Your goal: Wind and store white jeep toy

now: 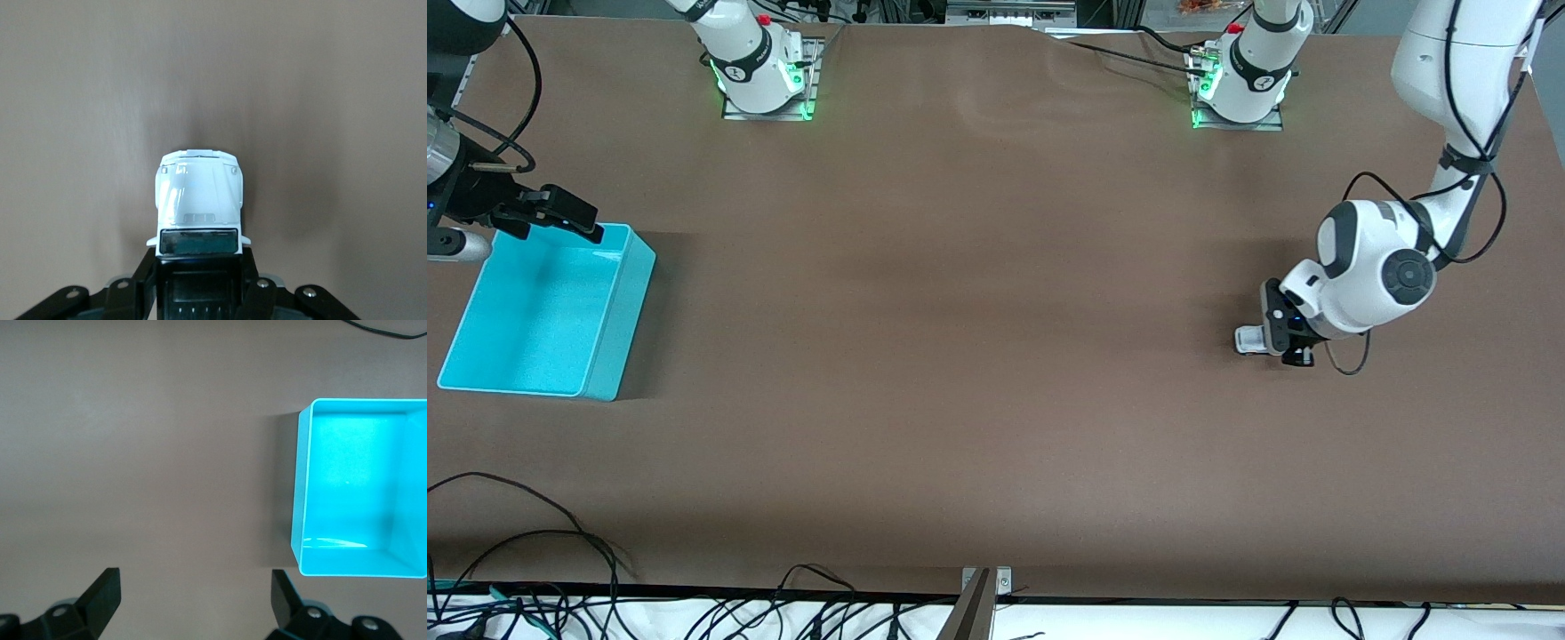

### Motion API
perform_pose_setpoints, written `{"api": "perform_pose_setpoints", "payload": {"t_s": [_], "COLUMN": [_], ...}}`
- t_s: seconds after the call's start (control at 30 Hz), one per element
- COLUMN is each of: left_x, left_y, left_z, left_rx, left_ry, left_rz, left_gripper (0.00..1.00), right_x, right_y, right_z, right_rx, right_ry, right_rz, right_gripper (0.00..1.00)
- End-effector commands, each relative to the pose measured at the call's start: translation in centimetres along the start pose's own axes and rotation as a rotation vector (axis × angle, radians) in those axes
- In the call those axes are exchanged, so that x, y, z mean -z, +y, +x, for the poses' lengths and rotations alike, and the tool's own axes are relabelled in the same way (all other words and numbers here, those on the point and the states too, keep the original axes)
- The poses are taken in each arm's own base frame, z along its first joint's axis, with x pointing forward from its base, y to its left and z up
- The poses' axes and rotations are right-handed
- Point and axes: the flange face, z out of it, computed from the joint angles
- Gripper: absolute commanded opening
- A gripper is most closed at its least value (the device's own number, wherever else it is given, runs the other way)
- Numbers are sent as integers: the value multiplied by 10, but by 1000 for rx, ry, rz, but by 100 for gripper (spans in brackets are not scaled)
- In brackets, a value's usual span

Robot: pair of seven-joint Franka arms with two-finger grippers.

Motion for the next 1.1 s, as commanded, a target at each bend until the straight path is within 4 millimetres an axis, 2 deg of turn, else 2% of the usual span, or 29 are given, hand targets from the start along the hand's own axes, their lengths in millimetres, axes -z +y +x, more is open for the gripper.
{"api": "perform_pose_setpoints", "payload": {"t_s": [0.0, 0.13, 0.3, 0.47, 0.83, 1.07], "left_x": [-29, -37, -47, -46, -50, -47], "left_y": [8, 15, 22, 25, 29, 27], "left_z": [-50, -93, -129, -158, -200, -208], "left_rx": [-42, -19, -33, -28, -30, -31], "left_ry": [6, 17, 30, 33, 40, 36], "left_rz": [-49, -60, -69, -59, -46, -38], "left_gripper": [4, 4, 4, 5, 6, 6], "right_x": [6, 6, 6, 6, 6, 6], "right_y": [2, 2, 2, 2, 2, 2], "right_z": [1, 1, 1, 1, 1, 1], "right_rx": [4, 4, 4, 4, 4, 4], "right_ry": [0, 0, 0, 0, 0, 0], "right_rz": [18, 18, 18, 18, 18, 18], "right_gripper": [100, 100, 100, 100, 100, 100]}}
